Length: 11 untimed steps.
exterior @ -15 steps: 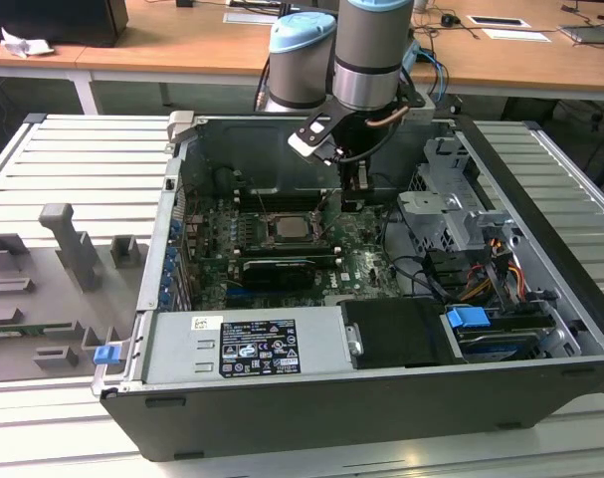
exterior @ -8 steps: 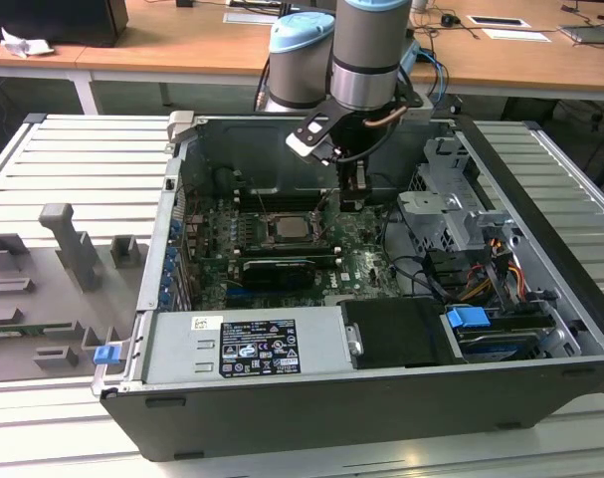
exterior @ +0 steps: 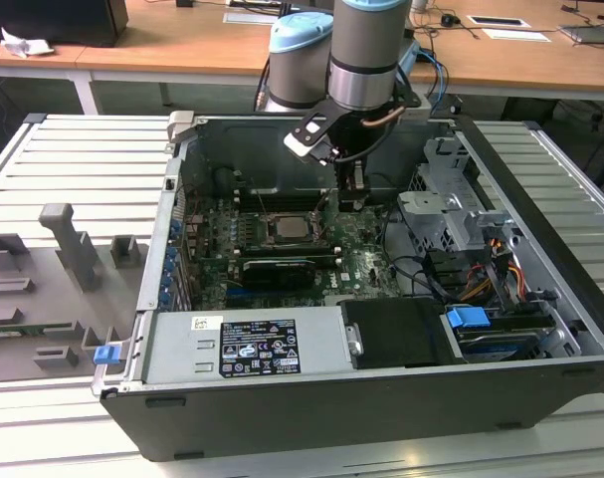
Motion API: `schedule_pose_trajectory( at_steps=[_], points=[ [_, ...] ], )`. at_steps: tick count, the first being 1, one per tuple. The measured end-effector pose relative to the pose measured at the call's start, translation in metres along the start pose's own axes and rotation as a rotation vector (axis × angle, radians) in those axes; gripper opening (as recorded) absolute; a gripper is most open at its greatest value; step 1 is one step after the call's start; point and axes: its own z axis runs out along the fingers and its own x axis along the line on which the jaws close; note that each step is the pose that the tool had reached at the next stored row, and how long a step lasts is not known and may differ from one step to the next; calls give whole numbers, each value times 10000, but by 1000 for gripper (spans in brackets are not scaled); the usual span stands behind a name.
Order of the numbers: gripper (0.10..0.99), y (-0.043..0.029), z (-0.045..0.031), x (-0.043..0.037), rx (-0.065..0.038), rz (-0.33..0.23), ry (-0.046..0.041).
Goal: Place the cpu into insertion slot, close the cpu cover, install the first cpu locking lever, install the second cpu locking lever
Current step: 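Close the cpu cover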
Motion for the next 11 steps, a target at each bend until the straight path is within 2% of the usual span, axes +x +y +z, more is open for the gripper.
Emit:
schedule_pose_trajectory(
  at_steps=[11],
  points=[
    [106,-36,-2,0,0,1,0]
  ],
)
